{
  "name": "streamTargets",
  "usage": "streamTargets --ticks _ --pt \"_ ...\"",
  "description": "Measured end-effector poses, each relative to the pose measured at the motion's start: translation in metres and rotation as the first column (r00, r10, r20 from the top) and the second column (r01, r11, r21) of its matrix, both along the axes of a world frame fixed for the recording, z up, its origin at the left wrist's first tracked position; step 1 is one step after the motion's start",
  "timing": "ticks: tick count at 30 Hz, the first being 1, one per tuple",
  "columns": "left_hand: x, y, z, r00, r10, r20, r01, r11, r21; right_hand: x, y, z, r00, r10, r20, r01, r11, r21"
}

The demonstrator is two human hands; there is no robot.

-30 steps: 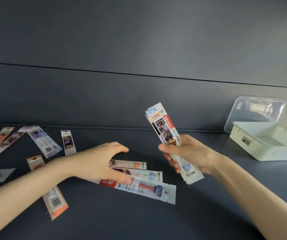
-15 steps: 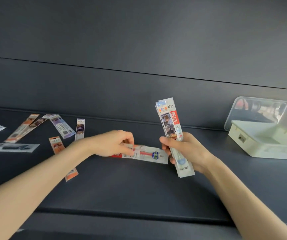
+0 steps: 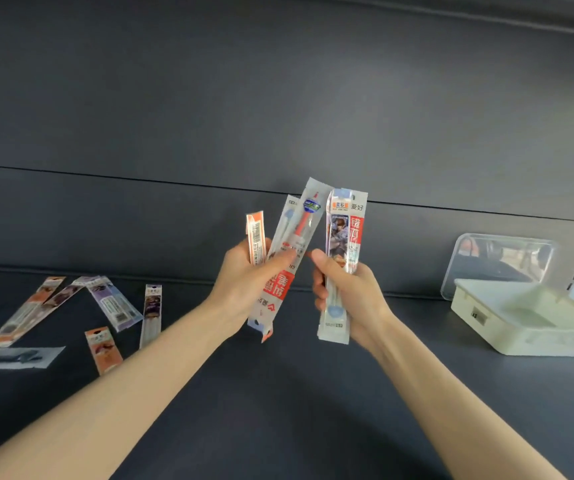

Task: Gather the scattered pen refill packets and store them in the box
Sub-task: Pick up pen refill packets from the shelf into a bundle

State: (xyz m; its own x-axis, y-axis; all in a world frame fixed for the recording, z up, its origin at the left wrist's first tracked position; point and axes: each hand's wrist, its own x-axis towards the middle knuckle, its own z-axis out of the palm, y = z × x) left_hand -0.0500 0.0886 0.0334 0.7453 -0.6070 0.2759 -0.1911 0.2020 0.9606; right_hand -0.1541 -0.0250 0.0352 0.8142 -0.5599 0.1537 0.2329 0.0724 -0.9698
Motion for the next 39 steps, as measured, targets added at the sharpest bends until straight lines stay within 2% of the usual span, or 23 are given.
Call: streamTargets --ticks 4,8,11,13,15,17,21,25,27,30,32,34,39 --pt "0.006 0.001 -0.009 1.0 -0.013 -0.004 0.013 0.999 0.037 0.022 0.005 -0.006 0.994 -0.098 0.052 0.098 0.995 0.018" --pt "0.01 0.004 -0.019 0.981 -0.173 -0.09 0.184 0.973 0.137 0.022 -0.003 -0.015 0.988 -0.147 0.048 0.145 0.988 0.046" --pt "0.018 0.009 -0.02 0.964 -0.246 -0.098 0.263 0.929 0.259 0.018 -0.011 -0.016 0.974 -0.213 0.074 0.205 0.974 0.098" --pt "0.023 0.012 -0.019 0.971 -0.222 -0.089 0.238 0.935 0.262 0.018 -0.013 -0.016 0.964 -0.255 0.075 0.245 0.961 0.126" --pt "0.028 0.013 -0.018 0.99 -0.118 -0.078 0.131 0.97 0.203 0.019 -0.012 -0.02 0.966 -0.253 0.048 0.247 0.963 0.112" --pt "0.034 0.014 -0.017 0.999 -0.019 -0.049 0.027 0.986 0.163 0.02 -0.007 -0.025 0.976 -0.22 -0.011 0.22 0.973 0.075" --pt "0.039 0.018 -0.017 0.998 0.061 0.018 -0.063 0.988 0.144 0.022 -0.004 -0.026 0.981 -0.13 -0.144 0.134 0.991 0.022" --pt "0.041 0.019 -0.014 0.961 0.18 0.209 -0.224 0.951 0.211 0.01 -0.004 -0.014 0.952 -0.151 -0.265 0.129 0.987 -0.1" --pt "0.043 0.023 -0.01 0.954 0.178 0.242 -0.234 0.946 0.225 0.004 -0.001 -0.006 0.959 -0.22 -0.18 0.183 0.962 -0.203" --pt "0.044 0.029 -0.005 0.965 0.045 0.258 -0.142 0.918 0.371 0.003 0.0 0.0 0.956 -0.292 0.009 0.271 0.874 -0.403" --pt "0.042 0.031 -0.004 0.959 -0.072 0.275 -0.068 0.881 0.468 0.003 -0.001 0.0 0.966 -0.259 0.011 0.224 0.814 -0.535" --pt "0.041 0.031 -0.005 0.955 -0.146 0.259 -0.001 0.871 0.492 0.003 -0.004 -0.001 0.977 -0.194 -0.088 0.098 0.775 -0.624" --pt "0.036 0.032 -0.002 0.975 -0.154 0.16 0.08 0.915 0.396 0.001 -0.014 -0.004 0.923 -0.121 -0.364 -0.148 0.764 -0.628"
